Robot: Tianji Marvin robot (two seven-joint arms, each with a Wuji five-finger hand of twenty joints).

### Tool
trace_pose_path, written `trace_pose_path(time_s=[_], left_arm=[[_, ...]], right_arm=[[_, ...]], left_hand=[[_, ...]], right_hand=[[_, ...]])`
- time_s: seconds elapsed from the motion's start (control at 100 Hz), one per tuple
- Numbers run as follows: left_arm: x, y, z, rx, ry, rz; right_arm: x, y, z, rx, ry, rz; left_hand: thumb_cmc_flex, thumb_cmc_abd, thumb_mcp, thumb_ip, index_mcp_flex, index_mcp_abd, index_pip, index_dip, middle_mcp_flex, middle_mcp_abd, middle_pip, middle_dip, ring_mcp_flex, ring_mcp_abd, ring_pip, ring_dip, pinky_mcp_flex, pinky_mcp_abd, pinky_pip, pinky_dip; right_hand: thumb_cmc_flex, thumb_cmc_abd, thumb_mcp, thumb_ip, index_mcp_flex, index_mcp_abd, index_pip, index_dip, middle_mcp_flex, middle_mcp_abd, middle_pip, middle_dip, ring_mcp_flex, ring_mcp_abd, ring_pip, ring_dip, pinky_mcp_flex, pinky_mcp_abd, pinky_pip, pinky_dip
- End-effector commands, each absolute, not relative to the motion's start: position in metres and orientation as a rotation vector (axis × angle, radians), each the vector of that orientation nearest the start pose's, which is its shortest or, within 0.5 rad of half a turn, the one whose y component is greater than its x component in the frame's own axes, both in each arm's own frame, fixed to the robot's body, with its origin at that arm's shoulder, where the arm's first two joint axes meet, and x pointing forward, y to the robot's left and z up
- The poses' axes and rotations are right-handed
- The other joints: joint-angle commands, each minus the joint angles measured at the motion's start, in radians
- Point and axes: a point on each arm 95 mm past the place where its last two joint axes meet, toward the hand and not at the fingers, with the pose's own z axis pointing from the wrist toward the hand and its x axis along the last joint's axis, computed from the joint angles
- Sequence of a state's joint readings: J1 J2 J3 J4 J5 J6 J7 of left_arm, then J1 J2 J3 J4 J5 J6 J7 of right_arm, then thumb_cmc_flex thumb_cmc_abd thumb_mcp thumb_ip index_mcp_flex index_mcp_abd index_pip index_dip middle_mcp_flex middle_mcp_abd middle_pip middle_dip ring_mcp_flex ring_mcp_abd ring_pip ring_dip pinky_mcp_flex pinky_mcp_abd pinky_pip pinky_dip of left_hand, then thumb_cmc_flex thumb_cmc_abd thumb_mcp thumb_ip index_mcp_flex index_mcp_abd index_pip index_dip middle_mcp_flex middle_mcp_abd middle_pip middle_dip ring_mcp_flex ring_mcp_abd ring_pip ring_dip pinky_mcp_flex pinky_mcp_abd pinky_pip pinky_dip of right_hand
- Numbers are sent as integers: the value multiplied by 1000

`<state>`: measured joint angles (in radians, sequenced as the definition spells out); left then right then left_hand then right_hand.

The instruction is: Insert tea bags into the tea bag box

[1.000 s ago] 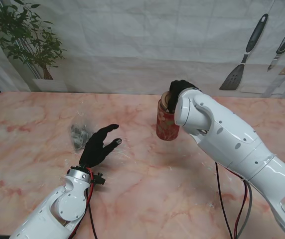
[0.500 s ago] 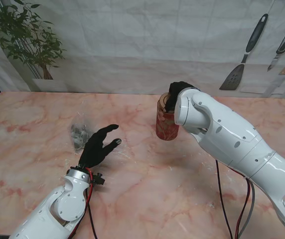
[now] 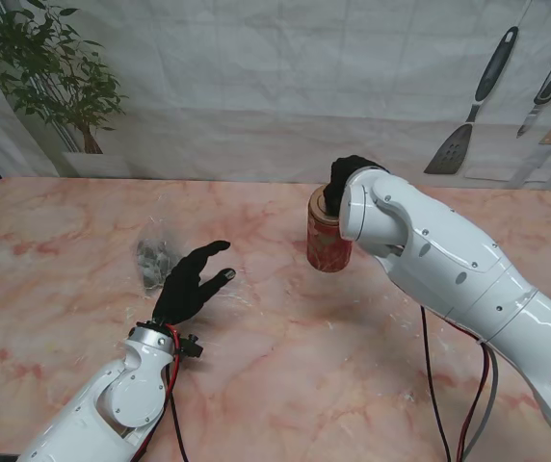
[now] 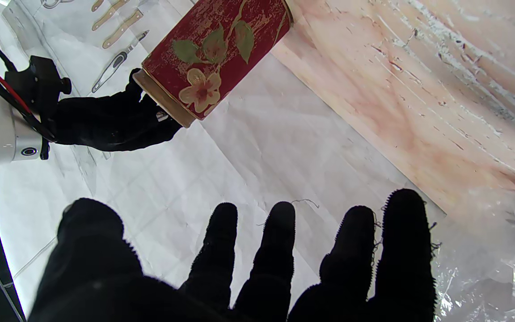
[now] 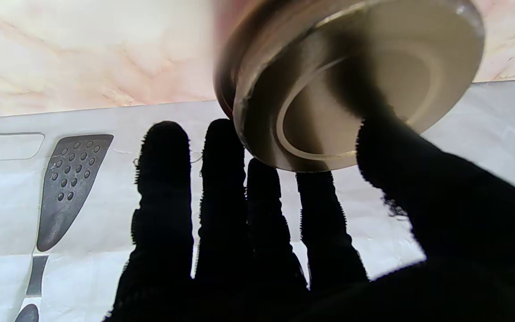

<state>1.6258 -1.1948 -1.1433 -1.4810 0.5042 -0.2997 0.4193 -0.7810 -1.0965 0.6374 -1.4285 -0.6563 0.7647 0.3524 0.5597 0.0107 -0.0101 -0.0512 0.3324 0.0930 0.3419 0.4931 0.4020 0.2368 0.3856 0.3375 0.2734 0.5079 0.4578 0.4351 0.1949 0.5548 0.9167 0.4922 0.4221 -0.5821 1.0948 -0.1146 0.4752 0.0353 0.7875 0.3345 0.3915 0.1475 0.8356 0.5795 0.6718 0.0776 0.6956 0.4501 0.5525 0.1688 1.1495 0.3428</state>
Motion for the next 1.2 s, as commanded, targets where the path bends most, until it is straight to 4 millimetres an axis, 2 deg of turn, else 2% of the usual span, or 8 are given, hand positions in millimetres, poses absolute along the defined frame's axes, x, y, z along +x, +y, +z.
trace_pose_path(time_s=[0.0,0.32,0.52,0.78,1.01,1.19], left_arm=[[368,-33,-355,-1524,914,-2142],[368,-33,-355,-1523,910,-2147],[368,-33,-355,-1522,911,-2148],[368,-34,-355,-1519,917,-2151],[368,-34,-356,-1521,921,-2150],[368,-34,-356,-1524,923,-2150]], right_arm=[[531,72,-196,1544,1385,1064],[531,70,-197,1547,1403,1045],[531,64,-199,1536,1425,1011],[532,58,-200,1524,1445,976],[533,55,-203,1520,1449,965],[533,55,-203,1522,1439,968]], left_hand=[[-22,-15,-17,25,16,-23,-13,-2,4,-15,-7,5,9,-12,-21,-1,7,-5,34,16],[-21,-15,-16,26,17,-23,-11,-1,8,-14,-4,6,12,-13,-19,0,9,-7,36,16],[-21,-14,-16,25,17,-24,-10,0,9,-16,-4,6,13,-15,-18,0,11,-7,38,17],[-21,-14,-16,25,17,-22,-10,-1,9,-16,-4,7,14,-16,-18,0,12,-9,39,17],[-20,-14,-16,25,16,-23,-10,0,9,-15,-3,7,15,-17,-17,1,14,-10,40,18],[-21,-14,-16,25,18,-23,-10,0,11,-18,-2,8,16,-15,-17,1,14,-10,41,18]], right_hand=[[-12,37,36,49,31,-34,31,23,-33,-4,4,15,-15,-10,14,12,-7,-2,-15,19],[-11,49,25,50,19,-33,11,41,-49,3,-5,15,-33,-8,10,14,-21,-5,-22,24],[-25,66,6,49,2,-36,-5,50,-73,3,-18,10,-82,-14,-10,7,-84,-32,-51,21],[-36,91,-26,53,-28,-40,-32,62,-112,-2,-49,-6,-129,-21,-73,-24,-162,-29,-117,2],[-57,105,-46,53,-70,-33,-51,66,-153,8,-63,-15,-164,-20,-97,-35,-196,-33,-141,-7],[-46,144,-61,55,-91,-18,-59,72,-167,14,-62,-20,-169,-25,-97,-38,-201,-52,-149,-11]])
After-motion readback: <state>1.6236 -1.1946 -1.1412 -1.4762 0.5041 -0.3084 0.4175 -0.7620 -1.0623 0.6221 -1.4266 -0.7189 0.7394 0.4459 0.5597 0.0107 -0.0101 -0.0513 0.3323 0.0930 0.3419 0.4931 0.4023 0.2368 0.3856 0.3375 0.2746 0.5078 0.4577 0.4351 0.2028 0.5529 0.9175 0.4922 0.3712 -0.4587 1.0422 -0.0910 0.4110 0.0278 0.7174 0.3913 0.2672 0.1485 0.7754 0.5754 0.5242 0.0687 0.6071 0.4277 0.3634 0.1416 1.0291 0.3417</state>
